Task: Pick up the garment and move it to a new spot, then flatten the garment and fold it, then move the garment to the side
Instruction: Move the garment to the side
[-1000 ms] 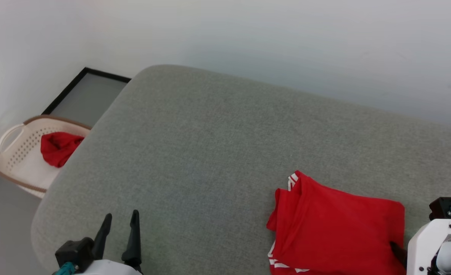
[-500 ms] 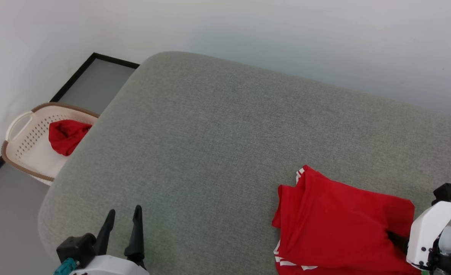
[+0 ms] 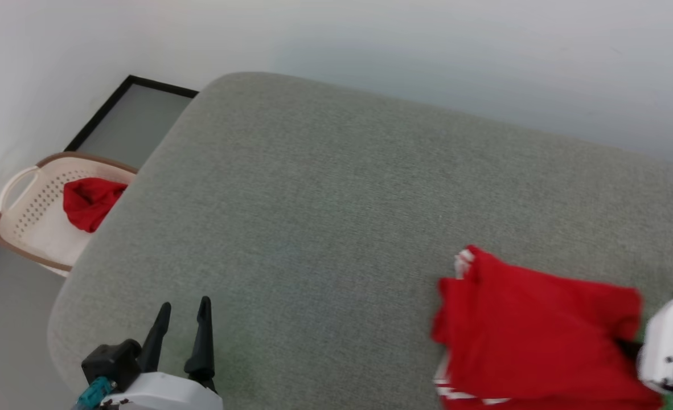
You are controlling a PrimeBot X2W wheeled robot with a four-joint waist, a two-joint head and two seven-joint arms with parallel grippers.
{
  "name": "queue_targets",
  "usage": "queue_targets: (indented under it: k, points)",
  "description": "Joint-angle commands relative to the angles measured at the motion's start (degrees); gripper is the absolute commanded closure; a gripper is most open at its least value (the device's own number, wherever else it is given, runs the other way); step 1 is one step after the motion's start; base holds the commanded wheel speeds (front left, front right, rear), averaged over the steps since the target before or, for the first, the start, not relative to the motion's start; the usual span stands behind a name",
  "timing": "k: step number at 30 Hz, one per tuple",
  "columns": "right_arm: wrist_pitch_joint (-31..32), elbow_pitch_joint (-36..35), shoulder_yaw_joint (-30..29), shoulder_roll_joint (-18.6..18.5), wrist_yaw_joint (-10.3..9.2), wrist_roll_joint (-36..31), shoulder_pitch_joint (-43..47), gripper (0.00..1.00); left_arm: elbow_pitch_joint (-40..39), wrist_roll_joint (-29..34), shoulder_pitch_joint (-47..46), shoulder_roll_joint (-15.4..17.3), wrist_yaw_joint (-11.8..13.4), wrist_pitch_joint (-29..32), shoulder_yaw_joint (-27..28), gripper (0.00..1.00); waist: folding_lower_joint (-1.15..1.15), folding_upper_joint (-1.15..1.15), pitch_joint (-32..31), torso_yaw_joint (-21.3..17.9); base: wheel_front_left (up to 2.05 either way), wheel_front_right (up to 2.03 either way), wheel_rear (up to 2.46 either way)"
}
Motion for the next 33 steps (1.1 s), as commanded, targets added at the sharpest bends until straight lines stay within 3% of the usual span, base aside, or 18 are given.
queue_targets:
  k: [1,13,23,32,33]
  points:
    - [-0.9,1.1,-0.7,-2.9,-0.19,-1.1,-0.6,1.0,-0.3,0.2,-0.7,0.1,-0.2,0.1,0.0,0.0,0.0,0.0,0.8,-0.9,0.0,0.0,0.0]
    - [-4.4,3.4,-1.9,-14.9,-0.14,-3.4,-4.7,1.0,-3.2,1.8,-1.5,-0.3,-0.2,0.1,0.7,0.0,0.0,0.0,3.4,-5.4,0.0,0.0,0.0]
    - [-6.4,3.2,2.2,-23.9,-0.14,-4.8,-7.7,1.0,-4.7,2.5,-3.7,-0.1,-0.2,0.0,0.2,0.0,0.0,0.0,6.4,-9.7,0.0,0.0,0.0]
    - [-9.6,1.1,9.6,-35.3,-0.14,-5.7,-11.6,1.0,-6.3,2.8,-7.0,-0.1,-0.2,0.0,-1.2,0.0,0.0,0.0,10.8,-13.8,0.0,0.0,0.0]
    - [-9.6,1.1,9.6,-35.3,-0.14,-5.7,-11.6,1.0,-6.3,2.8,-7.0,-0.1,-0.2,0.0,-1.2,0.0,0.0,0.0,10.8,-13.8,0.0,0.0,0.0]
